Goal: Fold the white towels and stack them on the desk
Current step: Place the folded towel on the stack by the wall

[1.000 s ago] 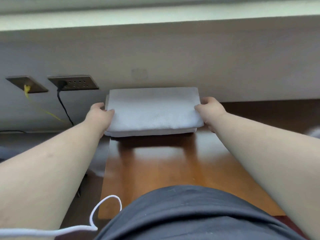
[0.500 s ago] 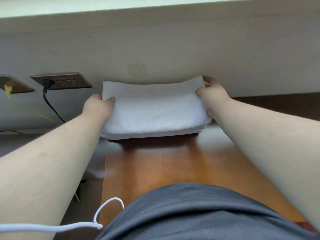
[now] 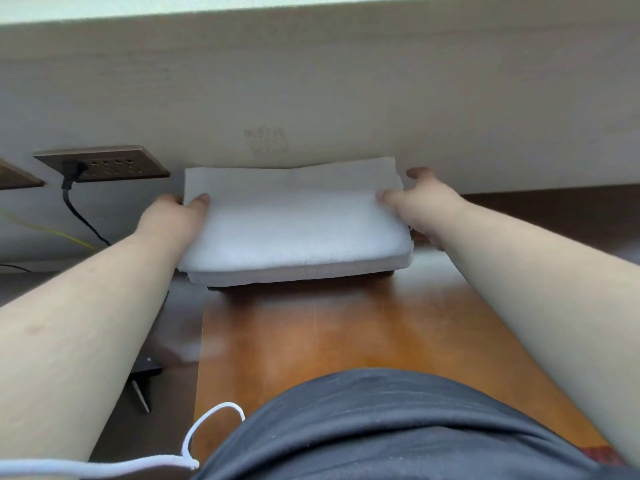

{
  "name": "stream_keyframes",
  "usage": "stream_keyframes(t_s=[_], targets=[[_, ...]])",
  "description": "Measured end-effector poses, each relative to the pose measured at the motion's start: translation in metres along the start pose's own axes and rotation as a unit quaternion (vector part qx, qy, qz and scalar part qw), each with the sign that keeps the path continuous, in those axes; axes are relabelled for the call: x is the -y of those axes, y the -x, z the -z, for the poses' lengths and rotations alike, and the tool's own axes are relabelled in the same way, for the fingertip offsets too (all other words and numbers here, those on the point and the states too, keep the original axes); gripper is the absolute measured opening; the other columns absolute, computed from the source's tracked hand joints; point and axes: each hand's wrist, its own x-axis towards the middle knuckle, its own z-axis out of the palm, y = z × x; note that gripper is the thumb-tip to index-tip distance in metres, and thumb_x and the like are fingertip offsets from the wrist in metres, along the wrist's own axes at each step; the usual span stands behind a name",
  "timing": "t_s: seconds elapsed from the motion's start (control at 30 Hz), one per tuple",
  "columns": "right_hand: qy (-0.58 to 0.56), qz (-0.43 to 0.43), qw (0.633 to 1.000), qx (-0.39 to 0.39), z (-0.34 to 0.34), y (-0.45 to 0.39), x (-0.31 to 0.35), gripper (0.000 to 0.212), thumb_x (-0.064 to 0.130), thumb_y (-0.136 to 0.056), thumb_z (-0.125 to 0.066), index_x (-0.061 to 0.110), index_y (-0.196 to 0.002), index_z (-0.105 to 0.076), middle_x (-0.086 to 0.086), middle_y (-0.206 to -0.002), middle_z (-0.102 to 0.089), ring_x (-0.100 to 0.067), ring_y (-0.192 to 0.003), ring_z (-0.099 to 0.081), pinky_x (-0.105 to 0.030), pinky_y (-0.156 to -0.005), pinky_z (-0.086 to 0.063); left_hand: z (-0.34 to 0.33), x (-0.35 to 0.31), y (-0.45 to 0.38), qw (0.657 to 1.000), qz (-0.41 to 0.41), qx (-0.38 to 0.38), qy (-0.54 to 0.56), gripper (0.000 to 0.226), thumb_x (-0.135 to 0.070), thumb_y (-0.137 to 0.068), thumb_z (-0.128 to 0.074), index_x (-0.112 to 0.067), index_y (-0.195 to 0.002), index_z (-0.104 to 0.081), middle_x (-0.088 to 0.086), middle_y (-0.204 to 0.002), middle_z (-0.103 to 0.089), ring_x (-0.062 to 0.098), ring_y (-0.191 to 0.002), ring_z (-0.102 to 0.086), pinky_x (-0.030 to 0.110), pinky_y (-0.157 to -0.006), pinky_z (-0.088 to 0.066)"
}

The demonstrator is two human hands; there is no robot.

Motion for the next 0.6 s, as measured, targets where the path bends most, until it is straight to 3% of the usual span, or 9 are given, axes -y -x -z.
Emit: stream_keyframes(t_s=[0.1, 0.2, 0.33, 0.4, 0.5, 0.6], targets=[[0.053, 0.007, 0.998, 0.028, 0.009, 0.01, -0.017, 0.068, 0.036, -0.084, -0.071, 0.025, -0.143, -0.041, 0.003, -0.104, -0.064, -0.02, -0.082, -0.068, -0.029, -0.054, -0.058, -0.004, 0.003, 0.0, 1.0, -0.001, -0.012, -0.013, 0.074, -0.06, -0.091, -0.048, -0.005, -0.141, -0.045, 0.021, -0.138, -0.051, 0.042, -0.123, -0.05, 0.04, -0.096, -0.04], [0.025, -0.005, 0.999, 0.023, 0.01, 0.012, -0.03, 0.056, 0.034, -0.085, -0.069, 0.028, -0.137, -0.048, 0.003, -0.1, -0.067, -0.019, -0.082, -0.067, -0.029, -0.053, -0.055, -0.011, 0.004, 0.007, 1.0, -0.003, -0.017, -0.022, 0.07, -0.058, -0.091, -0.047, -0.005, -0.137, -0.049, 0.021, -0.133, -0.055, 0.042, -0.119, -0.052, 0.042, -0.098, -0.043], [-0.038, -0.007, 0.999, 0.014, 0.017, 0.014, -0.033, 0.051, 0.035, -0.079, -0.07, 0.033, -0.127, -0.054, 0.005, -0.1, -0.068, -0.017, -0.087, -0.069, -0.034, -0.06, -0.06, -0.01, 0.001, 0.012, 0.998, -0.023, -0.053, 0.003, 0.05, -0.054, -0.089, -0.05, -0.008, -0.106, -0.06, 0.018, -0.108, -0.063, 0.037, -0.09, -0.055, 0.035, -0.077, -0.041], [-0.037, -0.003, 0.999, 0.005, 0.02, 0.016, -0.036, 0.052, 0.035, -0.077, -0.069, 0.034, -0.126, -0.054, 0.005, -0.099, -0.068, -0.018, -0.086, -0.07, -0.039, -0.063, -0.063, -0.009, -0.003, 0.014, 0.997, -0.038, -0.071, 0.02, 0.046, -0.052, -0.088, -0.051, -0.009, -0.101, -0.059, 0.016, -0.101, -0.062, 0.034, -0.084, -0.053, 0.033, -0.073, -0.038], [-0.016, -0.001, 1.0, 0.014, 0.016, 0.022, -0.042, 0.051, 0.031, -0.085, -0.069, 0.027, -0.133, -0.052, 0.003, -0.099, -0.066, -0.016, -0.084, -0.067, -0.024, -0.049, -0.055, -0.012, -0.005, 0.015, 0.997, -0.051, -0.052, -0.015, 0.046, -0.05, -0.092, -0.051, -0.011, -0.116, -0.059, 0.018, -0.113, -0.062, 0.04, -0.103, -0.057, 0.035, -0.08, -0.039], [0.021, 0.002, 1.0, 0.023, 0.013, 0.026, -0.039, 0.056, 0.029, -0.087, -0.067, 0.023, -0.138, -0.046, 0.003, -0.099, -0.065, -0.018, -0.088, -0.067, -0.034, -0.069, -0.06, -0.014, -0.002, 0.017, 0.998, -0.041, -0.038, -0.038, 0.055, -0.051, -0.094, -0.05, -0.007, -0.126, -0.054, 0.022, -0.123, -0.059, 0.042, -0.109, -0.056, 0.038, -0.082, -0.039]])
